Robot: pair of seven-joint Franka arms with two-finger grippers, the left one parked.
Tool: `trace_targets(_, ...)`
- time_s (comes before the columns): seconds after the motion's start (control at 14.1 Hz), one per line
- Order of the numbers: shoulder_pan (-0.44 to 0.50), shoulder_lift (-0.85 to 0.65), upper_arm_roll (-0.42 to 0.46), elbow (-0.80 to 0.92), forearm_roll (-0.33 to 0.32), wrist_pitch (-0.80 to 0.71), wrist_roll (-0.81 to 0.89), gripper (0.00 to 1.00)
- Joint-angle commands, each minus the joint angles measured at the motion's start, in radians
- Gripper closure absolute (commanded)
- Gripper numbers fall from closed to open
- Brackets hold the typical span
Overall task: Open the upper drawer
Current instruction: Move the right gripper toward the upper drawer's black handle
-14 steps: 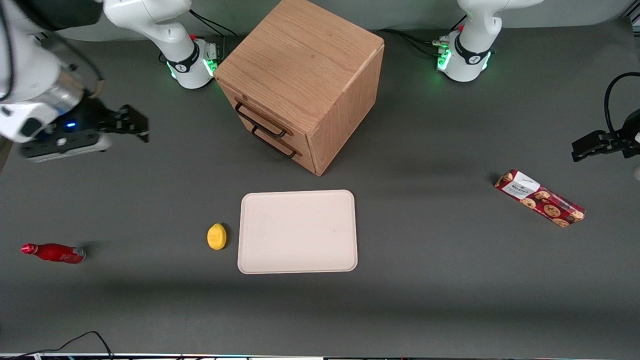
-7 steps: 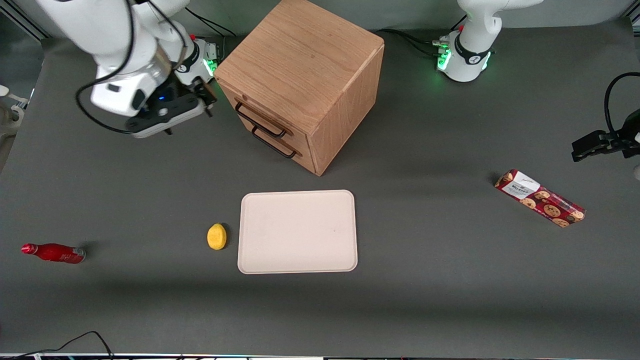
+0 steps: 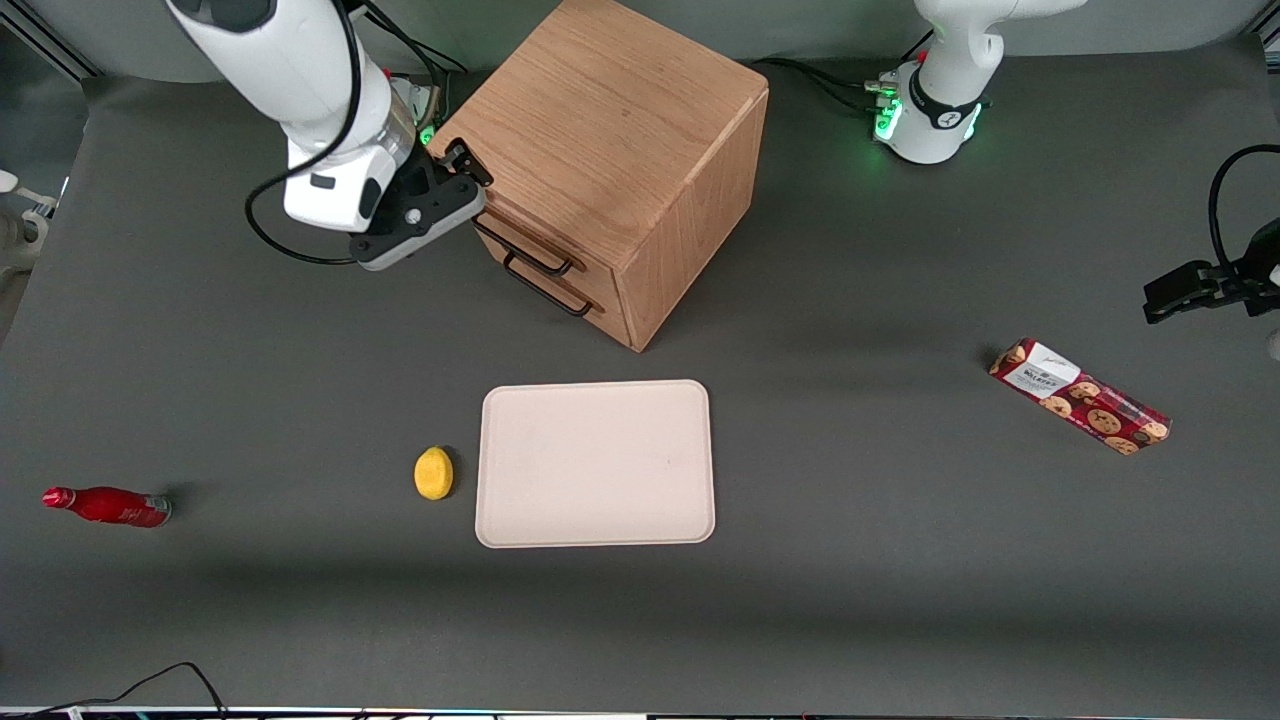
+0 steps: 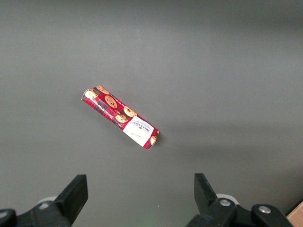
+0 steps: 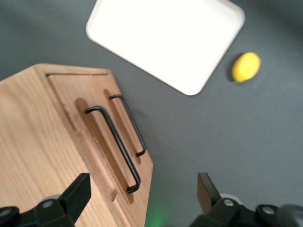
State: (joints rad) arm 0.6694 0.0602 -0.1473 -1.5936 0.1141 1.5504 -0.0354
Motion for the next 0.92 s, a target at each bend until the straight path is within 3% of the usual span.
trace_targets(0.0, 0.004, 0.023, -0.066, -0.034, 0.112, -0.006, -0.093, 0.00)
trace_targets(0.57, 0.006, 0.073, -0.075, -0.149, 0.203, 0.048, -0.166, 0.00)
trace_targets(0.85, 0.018, 0.110, -0.074, -0.161, 0.202, 0.059, -0.169, 0.00)
